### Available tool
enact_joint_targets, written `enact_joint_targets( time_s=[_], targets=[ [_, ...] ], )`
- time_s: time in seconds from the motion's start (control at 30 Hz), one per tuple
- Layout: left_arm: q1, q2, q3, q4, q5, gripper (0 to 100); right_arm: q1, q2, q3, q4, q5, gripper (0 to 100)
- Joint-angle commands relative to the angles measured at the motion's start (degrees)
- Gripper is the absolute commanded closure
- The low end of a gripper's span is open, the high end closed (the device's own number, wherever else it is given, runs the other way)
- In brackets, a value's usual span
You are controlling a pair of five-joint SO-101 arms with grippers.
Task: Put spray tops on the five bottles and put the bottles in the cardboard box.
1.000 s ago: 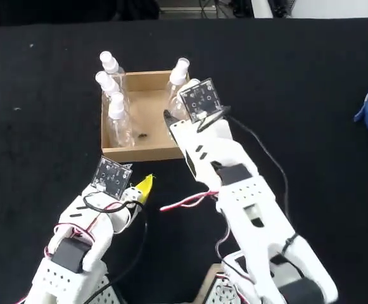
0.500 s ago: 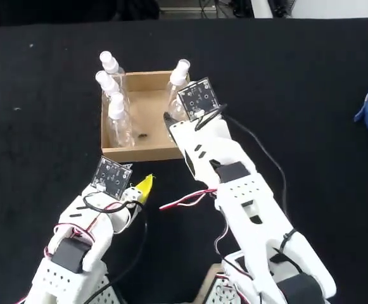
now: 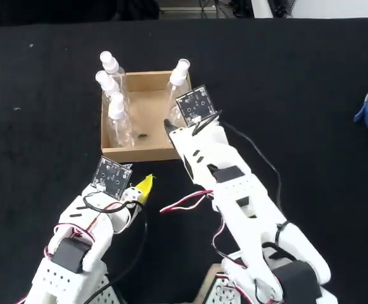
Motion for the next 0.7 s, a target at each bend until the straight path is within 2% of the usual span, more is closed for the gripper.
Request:
enact_joint_targets(
  time_s=[0.0, 0.67],
  targets=[
    [-0.57, -0.62, -2.15, 0.09, 0.18, 97, 0.88, 0.48, -0.75, -1.49, 0.44, 98.8],
    [-0.57, -0.62, -2.15, 0.00, 0.09, 97, 0.70, 0.66, 1.45, -1.05, 0.53, 97.1]
  ],
)
